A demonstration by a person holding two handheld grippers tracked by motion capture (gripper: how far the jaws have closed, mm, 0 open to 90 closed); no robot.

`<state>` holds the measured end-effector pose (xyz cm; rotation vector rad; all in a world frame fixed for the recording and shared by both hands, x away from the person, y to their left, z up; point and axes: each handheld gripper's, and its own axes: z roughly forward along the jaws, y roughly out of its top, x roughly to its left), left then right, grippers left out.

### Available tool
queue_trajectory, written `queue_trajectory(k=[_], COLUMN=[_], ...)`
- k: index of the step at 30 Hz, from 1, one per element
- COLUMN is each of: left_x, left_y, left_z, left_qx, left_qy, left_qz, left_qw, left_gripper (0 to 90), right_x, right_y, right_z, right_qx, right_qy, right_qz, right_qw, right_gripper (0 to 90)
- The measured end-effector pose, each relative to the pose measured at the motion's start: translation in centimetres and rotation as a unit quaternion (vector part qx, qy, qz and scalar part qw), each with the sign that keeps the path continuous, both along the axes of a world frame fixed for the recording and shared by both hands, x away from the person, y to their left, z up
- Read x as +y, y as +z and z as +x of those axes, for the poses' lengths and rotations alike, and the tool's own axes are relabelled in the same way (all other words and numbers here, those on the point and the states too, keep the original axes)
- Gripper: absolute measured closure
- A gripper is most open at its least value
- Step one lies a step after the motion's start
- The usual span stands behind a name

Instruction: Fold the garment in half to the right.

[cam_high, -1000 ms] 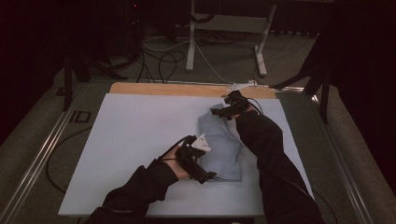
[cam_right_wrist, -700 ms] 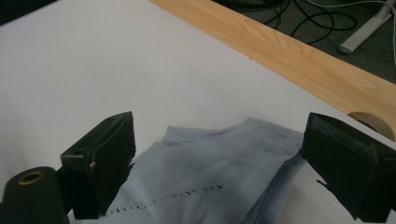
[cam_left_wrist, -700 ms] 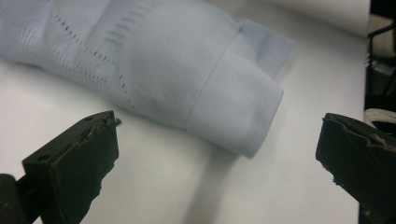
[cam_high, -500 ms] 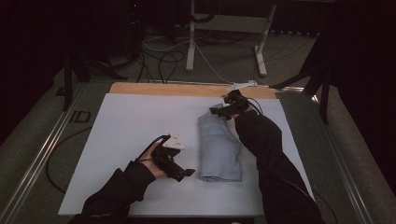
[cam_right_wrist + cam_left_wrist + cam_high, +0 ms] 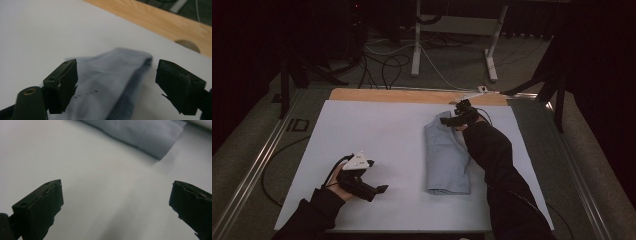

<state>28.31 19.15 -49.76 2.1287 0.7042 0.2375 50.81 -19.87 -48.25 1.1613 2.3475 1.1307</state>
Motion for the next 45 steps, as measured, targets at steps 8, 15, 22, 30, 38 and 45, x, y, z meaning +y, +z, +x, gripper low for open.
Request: queue_trajectory(k=[8, 15, 22, 30, 38, 45], left_x=[3.0, 4.1, 4.8, 4.9, 5.0, 5.0], left_y=[-1.2, -1.1, -1.0, -1.2, -1.2, -1.2], left_z=[-1.4, -1.3, -1.4, -1.3, -1.2, -1.3], left_qx=[0.006, -0.005, -0.017, -0.018, -0.022, -0.026], left_qy=[0.020, 0.041, 0.054, 0.054, 0.059, 0.059], left_qz=[-0.014, -0.028, -0.036, -0.038, -0.039, -0.038], left_qw=[0.9997, 0.9987, 0.9978, 0.9976, 0.9972, 0.9972], left_gripper=[0.4, 0.4, 0.4, 0.4, 0.4, 0.4], right_x=[-0.6, -0.5, 0.1, 0.5, 0.4, 0.8], right_y=[-2.8, -3.2, -2.1, -1.2, -2.6, -3.4], right_z=[0.9, 0.7, 0.4, 0.8, 1.5, 1.5], right_qx=[0.057, 0.068, 0.041, 0.028, 0.047, 0.045], right_qy=[-0.014, -0.012, -0.002, 0.002, -0.010, -0.015], right_qz=[-0.012, -0.038, -0.050, -0.042, -0.051, -0.073], right_qw=[0.9982, 0.9969, 0.9979, 0.9987, 0.9975, 0.9962], right_gripper=[28.3, 63.2, 85.9, 86.1, 85.9, 81.3])
